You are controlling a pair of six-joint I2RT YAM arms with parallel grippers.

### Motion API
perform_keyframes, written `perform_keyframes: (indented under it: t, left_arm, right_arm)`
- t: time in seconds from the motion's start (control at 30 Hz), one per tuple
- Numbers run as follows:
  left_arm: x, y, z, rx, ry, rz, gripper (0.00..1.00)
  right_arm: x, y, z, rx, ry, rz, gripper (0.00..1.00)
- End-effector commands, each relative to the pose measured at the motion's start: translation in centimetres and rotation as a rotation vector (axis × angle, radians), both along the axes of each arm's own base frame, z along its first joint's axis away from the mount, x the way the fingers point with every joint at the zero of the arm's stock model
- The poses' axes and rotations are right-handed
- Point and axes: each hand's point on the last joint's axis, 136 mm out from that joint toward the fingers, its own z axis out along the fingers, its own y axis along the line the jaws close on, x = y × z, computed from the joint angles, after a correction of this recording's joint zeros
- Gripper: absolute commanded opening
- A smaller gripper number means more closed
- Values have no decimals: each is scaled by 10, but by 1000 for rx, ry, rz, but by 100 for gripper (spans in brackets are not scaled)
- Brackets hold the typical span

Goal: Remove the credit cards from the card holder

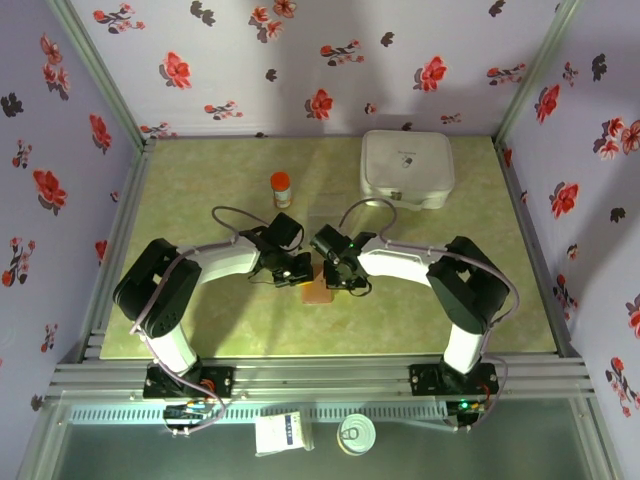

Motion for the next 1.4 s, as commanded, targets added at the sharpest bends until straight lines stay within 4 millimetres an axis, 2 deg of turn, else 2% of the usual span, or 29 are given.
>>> perform_keyframes:
  t: [0.0,0.1,0.23,0.47,0.6,0.77,1.03,1.17,1.37]
  left_arm:
    - [7,4,8,21,-18,18,0]
    - [12,4,21,7,-52,27,2]
    - [19,14,41,10,-110,52,11]
    - [34,57,73,24,-219,149,21]
    - [38,80,75,37,-228,182,23]
    - [35,94,70,50,-196,181,26]
    - [32,97,72,49,-192,177,27]
    - [31,94,74,32,-187,166,26]
    - [30,90,73,16,-176,146,24]
  right_arm:
    - [-1,-3,-8,5,17,-9,17]
    - [1,-2,-3,13,2,-11,13]
    - [3,-3,9,10,-19,-2,11]
    - [7,-3,34,15,-47,4,10]
    - [7,-1,49,14,-49,6,10]
    - [6,5,66,-1,-53,34,8]
    - [1,20,90,13,-64,39,9]
    - [-1,35,101,51,-76,56,9]
    - [-4,50,106,78,-68,92,10]
